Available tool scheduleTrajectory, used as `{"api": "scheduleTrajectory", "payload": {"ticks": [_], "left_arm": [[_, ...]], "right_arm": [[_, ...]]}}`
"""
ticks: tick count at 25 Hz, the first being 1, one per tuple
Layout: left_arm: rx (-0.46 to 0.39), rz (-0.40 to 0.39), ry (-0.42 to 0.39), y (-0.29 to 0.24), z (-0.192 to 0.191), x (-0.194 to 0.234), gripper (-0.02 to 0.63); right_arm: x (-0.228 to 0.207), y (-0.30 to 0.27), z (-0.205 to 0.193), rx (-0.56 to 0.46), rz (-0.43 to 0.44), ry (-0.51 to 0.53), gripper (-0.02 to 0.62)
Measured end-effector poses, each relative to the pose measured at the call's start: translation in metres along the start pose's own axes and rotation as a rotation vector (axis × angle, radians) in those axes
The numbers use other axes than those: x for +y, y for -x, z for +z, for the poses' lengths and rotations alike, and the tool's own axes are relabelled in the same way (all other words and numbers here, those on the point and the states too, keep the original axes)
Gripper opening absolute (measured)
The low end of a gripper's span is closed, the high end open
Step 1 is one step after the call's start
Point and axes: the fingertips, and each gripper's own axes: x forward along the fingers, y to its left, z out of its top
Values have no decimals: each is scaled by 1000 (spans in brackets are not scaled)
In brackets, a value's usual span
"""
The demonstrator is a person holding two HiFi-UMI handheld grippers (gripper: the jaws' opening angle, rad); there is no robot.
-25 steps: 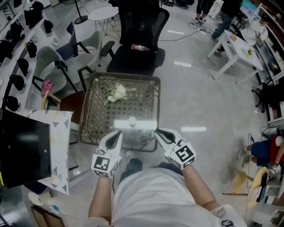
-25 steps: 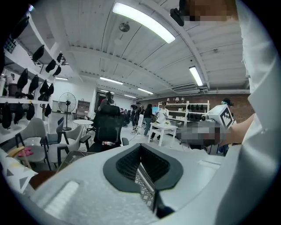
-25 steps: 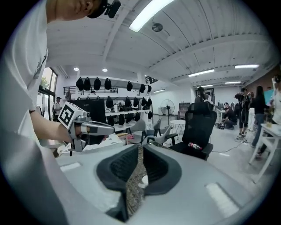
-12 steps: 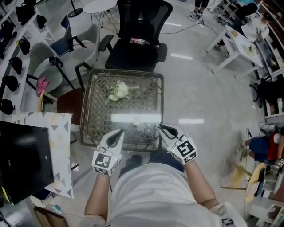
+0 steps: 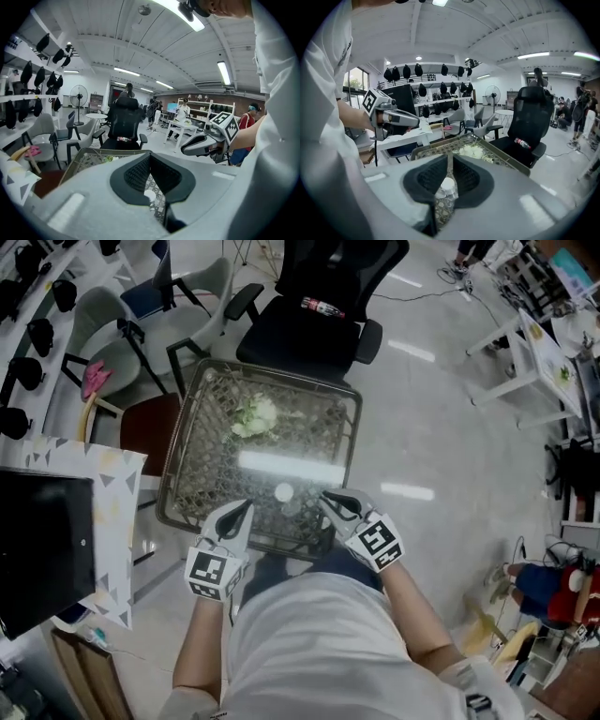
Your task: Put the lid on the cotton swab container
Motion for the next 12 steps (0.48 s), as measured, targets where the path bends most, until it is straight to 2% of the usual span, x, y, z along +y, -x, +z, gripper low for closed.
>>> {"api": "scheduleTrajectory", "payload": {"ticks": [12], "left_arm": [[86, 292, 149, 9, -31, 3, 9]], "right_arm": [[-6, -60, -63, 134, 307, 48, 40]]}}
